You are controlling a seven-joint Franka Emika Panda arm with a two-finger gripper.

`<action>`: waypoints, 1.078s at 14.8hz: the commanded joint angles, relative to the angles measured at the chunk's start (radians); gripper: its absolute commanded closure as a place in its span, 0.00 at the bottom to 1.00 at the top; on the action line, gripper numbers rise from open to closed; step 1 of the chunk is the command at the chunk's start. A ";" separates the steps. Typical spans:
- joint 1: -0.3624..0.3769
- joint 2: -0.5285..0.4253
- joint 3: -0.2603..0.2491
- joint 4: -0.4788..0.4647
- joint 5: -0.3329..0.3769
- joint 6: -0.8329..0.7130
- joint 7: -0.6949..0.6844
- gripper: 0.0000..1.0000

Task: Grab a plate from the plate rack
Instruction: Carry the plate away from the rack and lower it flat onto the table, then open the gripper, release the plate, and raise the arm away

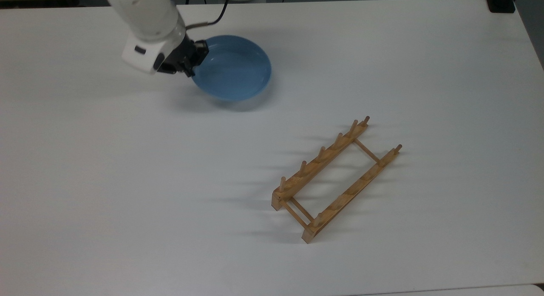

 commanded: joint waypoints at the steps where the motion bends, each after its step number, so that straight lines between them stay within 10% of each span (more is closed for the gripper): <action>1: -0.007 0.032 -0.007 -0.025 0.023 0.071 -0.022 1.00; 6: -0.004 0.074 -0.007 -0.028 0.023 0.112 -0.008 1.00; 12: -0.007 0.081 -0.007 -0.021 0.023 0.115 0.119 0.04; 16: -0.007 0.034 -0.007 0.005 0.028 0.086 0.145 0.00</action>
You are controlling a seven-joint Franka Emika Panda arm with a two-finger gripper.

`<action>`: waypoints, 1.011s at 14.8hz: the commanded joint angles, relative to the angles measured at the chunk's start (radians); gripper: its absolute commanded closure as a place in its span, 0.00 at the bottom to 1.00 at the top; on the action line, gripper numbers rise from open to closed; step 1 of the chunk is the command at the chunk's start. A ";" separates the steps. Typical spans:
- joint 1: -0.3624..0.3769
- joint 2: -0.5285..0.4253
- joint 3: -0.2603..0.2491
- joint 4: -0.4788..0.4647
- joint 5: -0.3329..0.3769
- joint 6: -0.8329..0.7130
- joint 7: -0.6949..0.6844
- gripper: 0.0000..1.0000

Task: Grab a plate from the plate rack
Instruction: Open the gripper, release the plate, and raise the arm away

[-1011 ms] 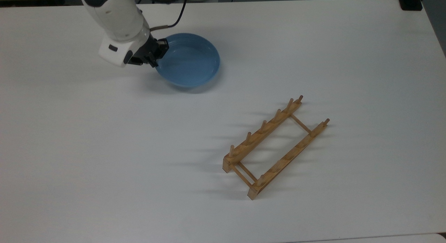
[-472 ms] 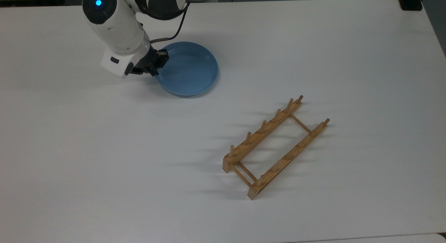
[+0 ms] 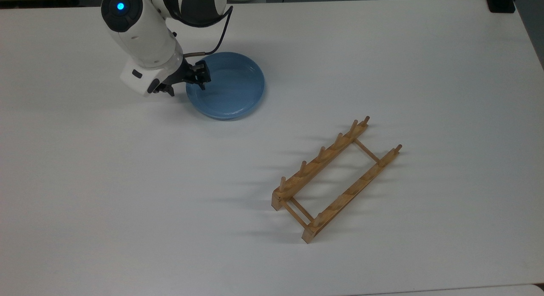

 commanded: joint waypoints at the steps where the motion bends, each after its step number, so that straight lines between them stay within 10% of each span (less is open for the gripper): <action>1: 0.006 -0.081 -0.004 0.019 0.028 -0.039 0.061 0.00; 12: 0.075 -0.354 -0.012 0.311 0.114 -0.484 0.417 0.00; 15: 0.201 -0.402 -0.099 0.279 0.111 -0.487 0.429 0.00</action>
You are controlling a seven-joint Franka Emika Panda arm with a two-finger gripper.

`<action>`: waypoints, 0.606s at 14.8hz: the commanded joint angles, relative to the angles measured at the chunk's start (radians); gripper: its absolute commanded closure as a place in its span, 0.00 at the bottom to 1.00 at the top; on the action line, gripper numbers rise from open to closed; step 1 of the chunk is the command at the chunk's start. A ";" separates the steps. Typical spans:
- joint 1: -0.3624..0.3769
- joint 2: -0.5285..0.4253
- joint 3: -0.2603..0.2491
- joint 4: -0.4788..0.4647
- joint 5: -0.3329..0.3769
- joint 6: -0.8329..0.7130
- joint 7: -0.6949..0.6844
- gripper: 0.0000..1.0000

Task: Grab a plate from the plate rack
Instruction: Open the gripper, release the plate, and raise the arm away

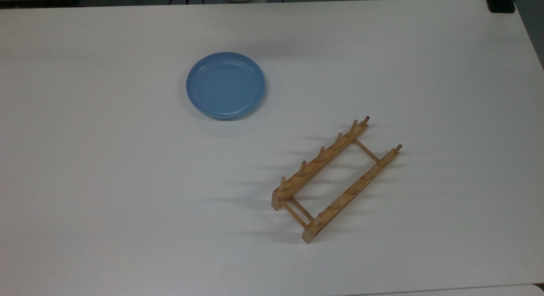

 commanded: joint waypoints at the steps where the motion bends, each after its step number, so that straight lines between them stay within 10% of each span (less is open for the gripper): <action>1: 0.141 -0.042 -0.104 -0.038 0.011 -0.005 0.043 0.00; 9: 0.148 0.052 -0.101 -0.040 -0.098 0.249 0.034 0.00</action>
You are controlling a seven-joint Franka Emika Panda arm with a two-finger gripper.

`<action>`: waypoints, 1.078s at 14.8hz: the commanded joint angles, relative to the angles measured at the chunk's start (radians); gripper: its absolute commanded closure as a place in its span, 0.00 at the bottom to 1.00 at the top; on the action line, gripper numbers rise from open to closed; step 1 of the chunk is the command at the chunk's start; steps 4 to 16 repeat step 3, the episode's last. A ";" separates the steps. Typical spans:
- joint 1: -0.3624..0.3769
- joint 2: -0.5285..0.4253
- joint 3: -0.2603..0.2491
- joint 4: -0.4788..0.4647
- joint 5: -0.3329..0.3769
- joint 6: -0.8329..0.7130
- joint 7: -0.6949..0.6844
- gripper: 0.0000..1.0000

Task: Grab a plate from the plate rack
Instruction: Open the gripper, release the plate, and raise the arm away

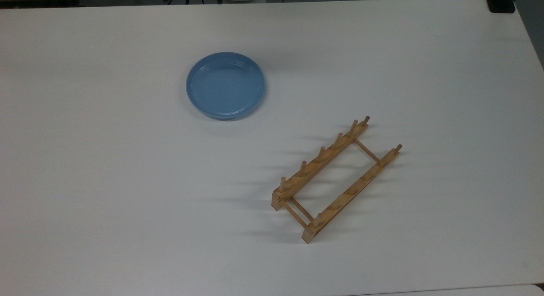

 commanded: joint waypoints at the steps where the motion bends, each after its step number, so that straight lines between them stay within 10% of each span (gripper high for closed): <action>1: 0.028 0.009 -0.019 -0.008 -0.022 0.029 0.016 0.00; 16: 0.029 0.014 -0.019 -0.004 -0.022 0.026 0.011 0.00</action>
